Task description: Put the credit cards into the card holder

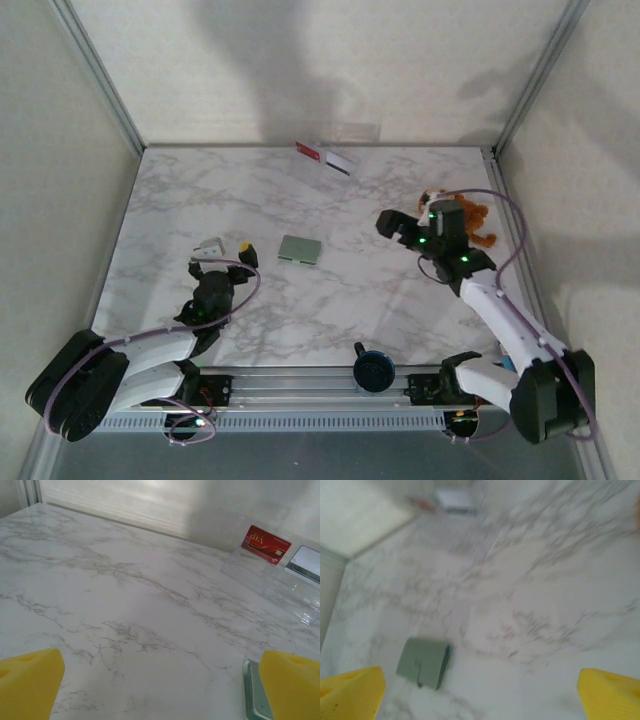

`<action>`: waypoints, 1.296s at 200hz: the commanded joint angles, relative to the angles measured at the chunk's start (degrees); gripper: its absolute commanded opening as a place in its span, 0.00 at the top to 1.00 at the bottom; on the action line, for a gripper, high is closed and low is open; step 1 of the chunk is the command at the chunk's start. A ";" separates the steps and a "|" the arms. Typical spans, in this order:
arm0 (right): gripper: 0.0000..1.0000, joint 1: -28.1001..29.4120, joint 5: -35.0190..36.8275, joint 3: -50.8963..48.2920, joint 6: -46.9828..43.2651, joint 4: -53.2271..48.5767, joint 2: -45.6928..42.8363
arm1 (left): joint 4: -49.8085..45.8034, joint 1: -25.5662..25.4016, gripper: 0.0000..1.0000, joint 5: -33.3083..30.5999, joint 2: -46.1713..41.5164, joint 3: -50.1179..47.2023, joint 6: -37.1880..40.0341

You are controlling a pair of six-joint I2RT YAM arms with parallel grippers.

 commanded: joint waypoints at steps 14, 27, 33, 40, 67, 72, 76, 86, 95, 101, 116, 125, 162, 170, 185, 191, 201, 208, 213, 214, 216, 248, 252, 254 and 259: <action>0.01 7.77 2.20 9.39 -3.73 -5.09 11.08 | 0.63 -0.48 0.01 0.34 0.94 1.70 0.34; 0.02 9.29 4.30 13.83 -5.47 -6.66 15.86 | 0.57 -0.44 0.01 0.23 1.11 1.83 0.44; 0.04 9.50 4.75 16.30 -6.10 -7.57 18.70 | 0.84 -0.42 0.01 0.29 1.18 1.71 0.28; 0.05 9.59 5.39 19.66 -6.61 -9.20 21.81 | 1.09 -0.44 0.01 0.62 1.29 1.56 0.26; 0.09 8.80 11.27 31.39 -7.92 -13.65 31.63 | 0.63 -0.52 0.01 0.96 1.83 2.08 1.09; 0.09 8.25 10.88 33.44 -8.11 -13.99 33.26 | 0.62 -0.52 0.01 1.02 1.84 2.06 1.22; 0.09 7.74 10.34 35.03 -8.29 -14.10 34.55 | 0.76 -0.52 0.01 1.09 1.95 2.01 1.23; 0.09 6.44 8.53 38.51 -9.28 -13.88 37.62 | 1.07 -0.85 0.01 1.28 2.07 1.82 1.26; 0.08 5.17 6.83 41.70 -10.99 -12.73 40.16 | 1.36 -1.57 0.01 1.14 1.92 1.58 1.68; 0.08 4.18 5.79 43.72 -11.91 -12.24 41.97 | 1.64 -1.98 0.01 0.69 1.67 1.33 1.92; 0.07 1.72 2.40 49.69 -13.05 -12.38 46.57 | 2.19 -2.72 0.01 -0.32 0.83 0.64 2.46; 0.07 0.53 -0.17 53.65 -13.00 -13.59 49.73 | 2.56 -2.81 0.01 -0.55 0.40 0.20 2.46; 0.07 -0.55 -3.62 64.99 -16.21 -18.53 57.83 | 4.65 -5.84 0.01 -1.48 0.72 -0.38 4.68; 0.07 -0.80 -3.93 66.81 -17.50 -18.47 59.34 | 5.38 -6.84 0.01 -2.29 0.27 -0.92 5.34; 0.06 -1.30 -6.91 69.70 -18.49 -18.47 62.04 | 6.39 -7.20 0.01 -2.93 -0.37 -1.87 5.06; 0.07 -1.18 -8.27 70.99 -18.07 -19.34 62.89 | 6.50 -7.27 0.01 -2.89 -0.30 -1.92 4.95; 0.09 -0.58 -12.31 71.56 -18.22 -20.20 63.31 | 5.89 -7.39 0.01 -3.04 0.20 -1.41 5.09; 0.09 0.37 -12.79 70.63 -18.71 -20.48 62.80 | 5.42 -7.48 0.01 -3.36 0.60 -0.97 5.26; 0.10 1.33 -12.30 69.28 -19.32 -20.40 62.08 | 5.14 -7.55 0.01 -3.67 0.80 -0.72 5.42; 0.10 1.63 -12.11 68.45 -19.47 -20.27 61.76 | 5.12 -7.55 0.01 -3.70 0.82 -0.65 5.44; 0.10 1.96 -11.91 67.66 -19.62 -20.20 61.42 | 5.01 -7.55 0.01 -3.83 0.89 -0.60 5.44; 0.14 5.70 -16.64 55.11 -19.73 -17.66 55.99 | 6.06 -7.56 0.01 -3.89 1.36 -0.70 5.26; 0.15 6.17 -17.34 53.59 -19.88 -17.30 55.36 | 6.00 -7.56 0.01 -3.92 1.31 -0.76 5.38; 0.15 6.44 -17.70 52.97 -20.03 -17.10 55.00 | 5.98 -7.56 0.01 -4.01 1.23 -0.74 5.43; 0.15 7.21 -18.29 51.06 -20.68 -16.69 54.29 | 5.85 -7.56 0.01 -4.20 1.06 -0.76 5.53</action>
